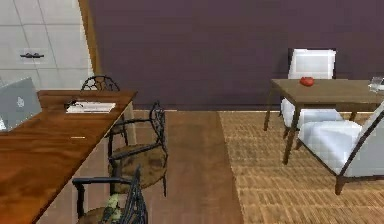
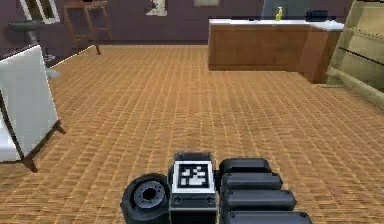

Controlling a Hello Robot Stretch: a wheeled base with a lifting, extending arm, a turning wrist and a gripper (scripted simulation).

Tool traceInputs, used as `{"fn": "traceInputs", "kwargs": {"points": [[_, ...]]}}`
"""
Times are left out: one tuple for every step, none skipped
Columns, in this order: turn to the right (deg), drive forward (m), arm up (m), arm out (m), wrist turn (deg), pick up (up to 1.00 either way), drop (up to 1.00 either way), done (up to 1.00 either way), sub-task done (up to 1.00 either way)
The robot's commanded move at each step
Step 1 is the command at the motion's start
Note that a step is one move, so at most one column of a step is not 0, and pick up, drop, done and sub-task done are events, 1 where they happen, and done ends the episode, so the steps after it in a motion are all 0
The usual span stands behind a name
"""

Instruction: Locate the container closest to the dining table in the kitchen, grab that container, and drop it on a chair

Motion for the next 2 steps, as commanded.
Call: {"fn": "traceInputs", "kwargs": {"points": [[-45.0, 0.0, 0.0, 0.0, 0.0, 0.0, 0.0, 0.0, 0.0], [-27.0, 0.0, 0.0, 0.0, 0.0, 0.0, 0.0, 0.0, 0.0]]}}
